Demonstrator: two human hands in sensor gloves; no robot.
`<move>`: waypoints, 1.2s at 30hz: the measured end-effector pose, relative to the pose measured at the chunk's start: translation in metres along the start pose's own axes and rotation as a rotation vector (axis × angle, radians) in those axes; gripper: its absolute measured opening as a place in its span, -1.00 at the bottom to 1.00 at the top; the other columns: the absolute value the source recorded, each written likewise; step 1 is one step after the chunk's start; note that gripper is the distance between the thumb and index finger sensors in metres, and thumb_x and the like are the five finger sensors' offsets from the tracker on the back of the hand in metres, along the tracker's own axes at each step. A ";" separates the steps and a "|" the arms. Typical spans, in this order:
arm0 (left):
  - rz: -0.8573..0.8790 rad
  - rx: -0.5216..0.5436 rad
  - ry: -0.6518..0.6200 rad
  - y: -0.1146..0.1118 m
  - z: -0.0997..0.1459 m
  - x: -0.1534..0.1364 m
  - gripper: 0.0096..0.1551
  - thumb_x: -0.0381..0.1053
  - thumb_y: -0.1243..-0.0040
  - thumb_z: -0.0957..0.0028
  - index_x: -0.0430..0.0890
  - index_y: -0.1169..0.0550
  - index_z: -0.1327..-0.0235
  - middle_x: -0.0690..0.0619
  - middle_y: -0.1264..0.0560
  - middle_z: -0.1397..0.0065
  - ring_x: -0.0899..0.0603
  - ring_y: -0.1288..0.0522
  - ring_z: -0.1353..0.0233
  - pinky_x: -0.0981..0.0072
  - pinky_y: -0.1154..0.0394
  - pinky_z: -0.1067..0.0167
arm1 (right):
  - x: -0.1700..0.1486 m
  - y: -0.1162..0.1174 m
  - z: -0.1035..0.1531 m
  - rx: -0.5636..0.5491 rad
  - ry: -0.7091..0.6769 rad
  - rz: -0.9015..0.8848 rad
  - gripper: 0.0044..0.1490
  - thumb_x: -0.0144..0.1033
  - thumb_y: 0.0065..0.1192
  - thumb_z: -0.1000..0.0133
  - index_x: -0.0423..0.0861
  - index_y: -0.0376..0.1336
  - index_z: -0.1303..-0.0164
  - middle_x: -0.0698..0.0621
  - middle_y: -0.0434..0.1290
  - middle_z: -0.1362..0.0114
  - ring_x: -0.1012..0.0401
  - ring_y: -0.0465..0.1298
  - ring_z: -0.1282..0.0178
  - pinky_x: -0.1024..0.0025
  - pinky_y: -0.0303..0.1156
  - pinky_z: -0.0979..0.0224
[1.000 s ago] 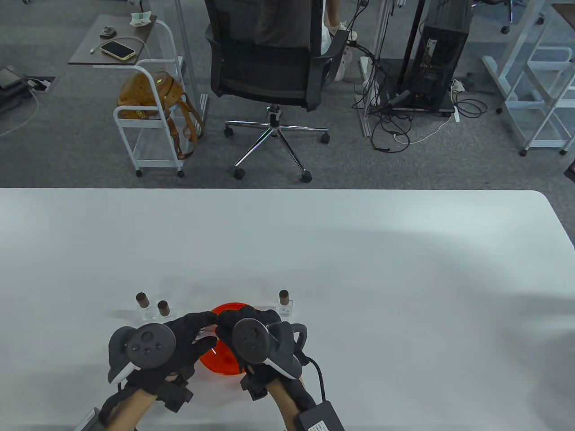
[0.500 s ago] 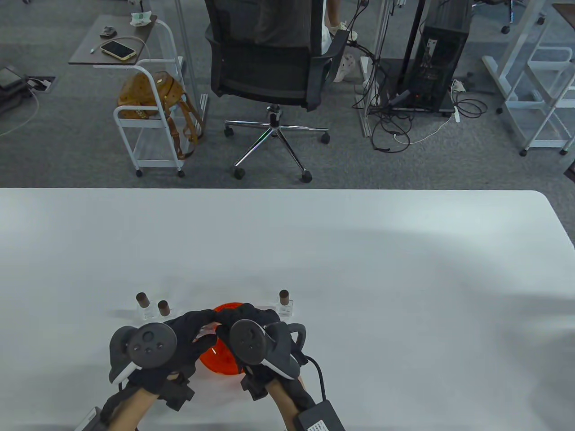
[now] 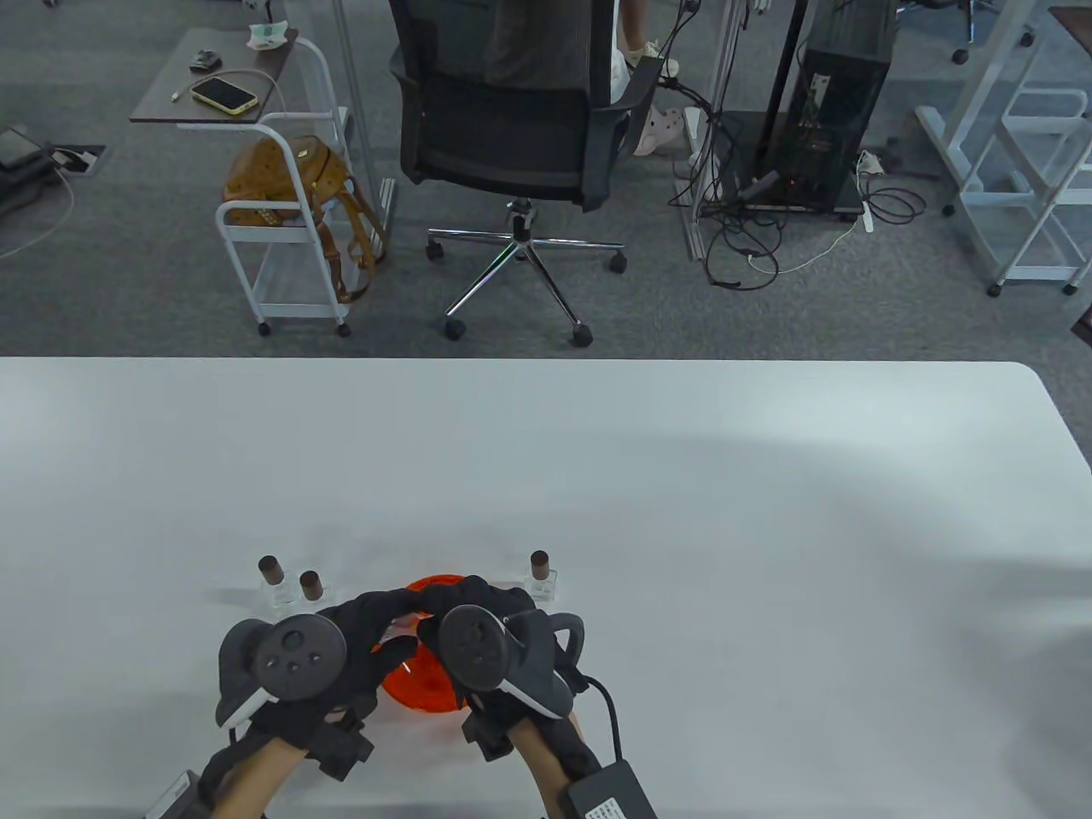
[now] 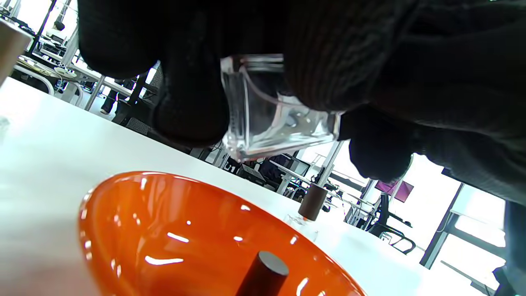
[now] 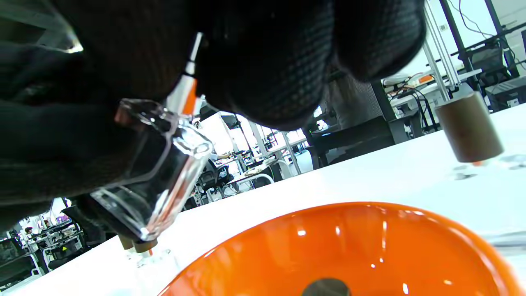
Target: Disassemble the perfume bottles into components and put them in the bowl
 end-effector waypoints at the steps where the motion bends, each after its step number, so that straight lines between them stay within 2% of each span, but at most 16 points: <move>1: 0.015 -0.002 0.002 0.000 0.000 -0.001 -0.38 0.03 -0.42 0.11 -0.06 -0.62 -0.27 -0.11 -0.73 -0.27 -0.20 -0.81 -0.08 -0.17 -0.57 -0.18 | 0.000 0.000 0.000 -0.009 0.002 0.003 -0.40 -0.05 0.41 0.15 0.14 0.38 -0.13 0.11 0.60 -0.18 0.34 0.72 0.14 0.05 0.56 -0.26; 3: 0.026 -0.009 0.001 0.000 0.001 0.000 -0.38 0.02 -0.44 0.12 -0.06 -0.63 -0.26 -0.12 -0.72 -0.27 -0.21 -0.81 -0.09 -0.18 -0.56 -0.18 | 0.000 0.000 0.001 -0.040 -0.007 0.027 -0.46 0.10 0.29 0.15 0.17 0.45 -0.01 0.13 0.67 -0.03 0.35 0.74 0.27 0.07 0.60 -0.21; 5: 0.006 -0.016 -0.009 0.000 0.002 0.002 -0.38 0.03 -0.43 0.12 -0.05 -0.62 -0.26 -0.11 -0.72 -0.27 -0.20 -0.81 -0.09 -0.17 -0.57 -0.18 | 0.001 0.000 0.001 -0.033 -0.006 0.019 -0.49 0.05 0.34 0.17 0.17 0.47 0.02 0.12 0.68 0.04 0.35 0.72 0.33 0.06 0.60 -0.20; 8: -0.028 0.012 0.005 0.002 0.003 0.003 -0.38 0.03 -0.42 0.12 -0.05 -0.62 -0.26 -0.10 -0.72 -0.27 -0.20 -0.81 -0.08 -0.17 -0.57 -0.19 | 0.000 0.000 0.000 0.001 -0.004 -0.012 -0.38 -0.05 0.43 0.17 0.14 0.37 -0.13 0.12 0.59 -0.19 0.34 0.72 0.13 0.05 0.56 -0.26; 10: 0.004 0.007 0.008 0.003 0.002 0.000 -0.38 0.03 -0.42 0.12 -0.06 -0.62 -0.26 -0.11 -0.72 -0.27 -0.20 -0.81 -0.08 -0.17 -0.57 -0.18 | 0.001 0.001 0.001 -0.008 0.000 -0.015 -0.40 -0.04 0.42 0.16 0.15 0.38 -0.12 0.12 0.59 -0.19 0.34 0.72 0.14 0.05 0.56 -0.26; 12: 0.012 0.001 0.007 0.003 0.002 -0.001 -0.38 0.02 -0.43 0.12 -0.05 -0.62 -0.26 -0.11 -0.73 -0.27 -0.21 -0.80 -0.09 -0.18 -0.56 -0.19 | 0.003 0.000 0.001 -0.041 -0.017 0.041 -0.44 0.10 0.30 0.15 0.18 0.44 -0.04 0.13 0.67 0.00 0.35 0.74 0.28 0.07 0.60 -0.21; 14: -0.008 -0.011 -0.001 0.002 0.002 0.001 -0.39 0.03 -0.43 0.12 -0.05 -0.62 -0.26 -0.10 -0.72 -0.27 -0.20 -0.80 -0.10 -0.17 -0.56 -0.19 | 0.003 -0.001 0.001 -0.038 -0.017 0.049 -0.49 0.05 0.32 0.14 0.17 0.46 -0.01 0.13 0.69 0.07 0.35 0.73 0.35 0.07 0.60 -0.19; 18: -0.016 0.015 0.005 0.003 0.002 0.001 -0.39 0.03 -0.41 0.11 -0.05 -0.61 -0.26 -0.11 -0.72 -0.27 -0.20 -0.81 -0.08 -0.17 -0.56 -0.19 | 0.003 -0.001 0.002 0.006 -0.012 0.010 -0.38 -0.07 0.42 0.15 0.13 0.35 -0.16 0.11 0.58 -0.20 0.35 0.71 0.13 0.04 0.55 -0.27; 19: -0.001 0.013 0.010 0.004 0.002 0.000 -0.39 0.03 -0.42 0.12 -0.05 -0.62 -0.26 -0.11 -0.72 -0.27 -0.20 -0.81 -0.08 -0.17 -0.56 -0.18 | 0.003 -0.001 0.002 -0.011 -0.013 0.014 -0.40 -0.06 0.40 0.14 0.14 0.36 -0.15 0.11 0.58 -0.20 0.35 0.71 0.14 0.04 0.56 -0.27; 21: 0.005 0.008 0.009 0.004 0.002 -0.001 -0.38 0.02 -0.43 0.12 -0.05 -0.62 -0.26 -0.11 -0.72 -0.27 -0.21 -0.80 -0.09 -0.18 -0.56 -0.19 | 0.003 -0.001 0.002 -0.037 -0.021 0.035 -0.44 0.09 0.30 0.14 0.18 0.43 -0.06 0.13 0.66 -0.02 0.35 0.73 0.27 0.06 0.59 -0.22; 22: -0.008 -0.003 0.006 0.004 0.003 0.000 -0.39 0.02 -0.42 0.11 -0.05 -0.61 -0.26 -0.10 -0.72 -0.28 -0.21 -0.80 -0.10 -0.17 -0.56 -0.19 | 0.003 -0.002 0.002 -0.035 -0.018 0.028 -0.47 0.06 0.30 0.14 0.18 0.45 -0.03 0.14 0.68 0.04 0.35 0.73 0.32 0.06 0.59 -0.21; 26: -0.020 0.016 0.006 0.004 0.002 0.003 -0.39 0.02 -0.41 0.11 -0.06 -0.61 -0.26 -0.11 -0.72 -0.27 -0.20 -0.80 -0.08 -0.17 -0.56 -0.19 | 0.003 0.000 0.002 0.006 -0.013 0.008 -0.39 -0.09 0.41 0.15 0.13 0.36 -0.15 0.10 0.58 -0.19 0.34 0.71 0.13 0.03 0.55 -0.27; 29: -0.001 -0.003 0.007 0.003 0.002 0.000 -0.39 0.02 -0.42 0.12 -0.06 -0.62 -0.26 -0.11 -0.72 -0.27 -0.21 -0.80 -0.09 -0.18 -0.56 -0.19 | 0.002 0.001 0.002 -0.026 -0.017 0.041 -0.45 0.06 0.32 0.13 0.17 0.43 -0.07 0.13 0.65 -0.06 0.35 0.73 0.22 0.05 0.58 -0.24; 31: -0.019 -0.021 0.003 0.002 0.003 0.001 -0.39 0.03 -0.42 0.12 -0.05 -0.61 -0.26 -0.11 -0.72 -0.28 -0.21 -0.80 -0.10 -0.17 -0.56 -0.19 | 0.002 0.001 0.002 -0.014 -0.015 0.027 -0.50 0.03 0.33 0.13 0.17 0.46 -0.01 0.14 0.68 0.03 0.35 0.73 0.30 0.05 0.59 -0.21; 34: -0.031 0.010 0.010 0.004 0.003 0.002 -0.39 0.02 -0.42 0.11 -0.05 -0.62 -0.26 -0.11 -0.72 -0.27 -0.20 -0.80 -0.09 -0.17 -0.56 -0.19 | 0.003 0.002 0.001 0.011 -0.008 0.002 -0.38 -0.07 0.42 0.16 0.14 0.36 -0.15 0.12 0.59 -0.18 0.33 0.71 0.13 0.04 0.56 -0.27; 36: -0.006 0.012 0.012 0.004 0.003 0.001 -0.39 0.03 -0.41 0.11 -0.06 -0.61 -0.26 -0.11 -0.72 -0.27 -0.20 -0.80 -0.09 -0.17 -0.56 -0.19 | 0.003 0.000 0.002 -0.023 -0.008 0.015 -0.42 -0.04 0.40 0.14 0.16 0.38 -0.12 0.12 0.60 -0.17 0.34 0.72 0.15 0.04 0.56 -0.25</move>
Point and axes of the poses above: the tracker on the back of each hand, its own x axis roughly to the thumb side, its own z axis roughly from the fingertips to the wrist, y = z × x, the point moved 1 cm from there along -z, roughly from the wrist to the fingertips
